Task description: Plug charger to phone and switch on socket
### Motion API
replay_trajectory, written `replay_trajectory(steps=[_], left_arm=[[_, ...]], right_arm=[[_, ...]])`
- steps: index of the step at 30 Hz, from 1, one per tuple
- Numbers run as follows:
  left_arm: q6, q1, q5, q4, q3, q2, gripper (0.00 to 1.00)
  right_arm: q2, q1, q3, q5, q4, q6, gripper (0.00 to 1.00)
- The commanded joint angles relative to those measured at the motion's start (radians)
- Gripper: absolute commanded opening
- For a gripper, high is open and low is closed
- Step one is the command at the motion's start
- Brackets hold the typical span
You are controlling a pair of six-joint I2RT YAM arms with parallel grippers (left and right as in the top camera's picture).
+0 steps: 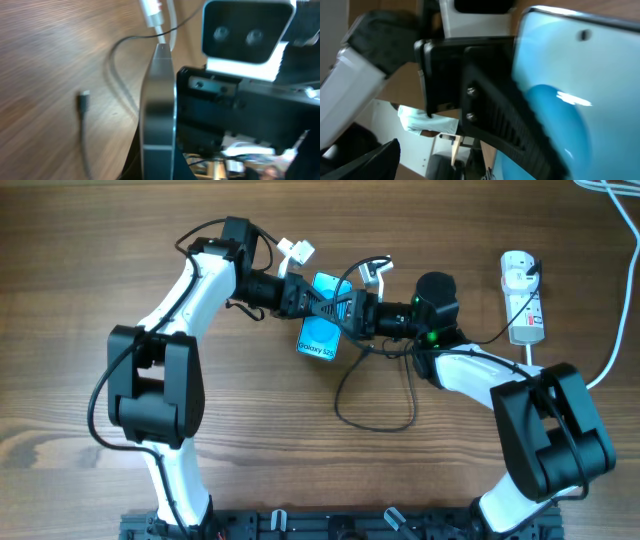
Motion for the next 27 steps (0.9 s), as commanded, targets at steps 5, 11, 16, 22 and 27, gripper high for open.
replay_trajectory(steps=[5,11,16,22,27], left_arm=[[-0.234,-0.002,-0.724,0.006,0.009,-0.031,0.04],[-0.468,-0.101,-1.066,0.039,-0.017,-0.029,0.04],[-0.569,-0.214,-1.213,0.115,-0.080,-0.027,0.04],[-0.636,-0.232,-1.224,0.156,-0.154,-0.026,0.04],[-0.635,-0.239,-1.220,0.148,-0.154,-0.026,0.14]], right_arm=[[0.004,-0.072,0.004,0.106,-0.400,-0.344,1.00],[0.004,-0.072,0.004,0.430,-0.712,-0.490,1.00],[0.004,-0.072,0.004,0.531,-0.795,-0.504,1.00],[0.004,-0.072,0.004,0.591,-0.793,-0.502,1.00],[0.004,-0.072,0.004,0.594,-0.786,-0.501,1.00]])
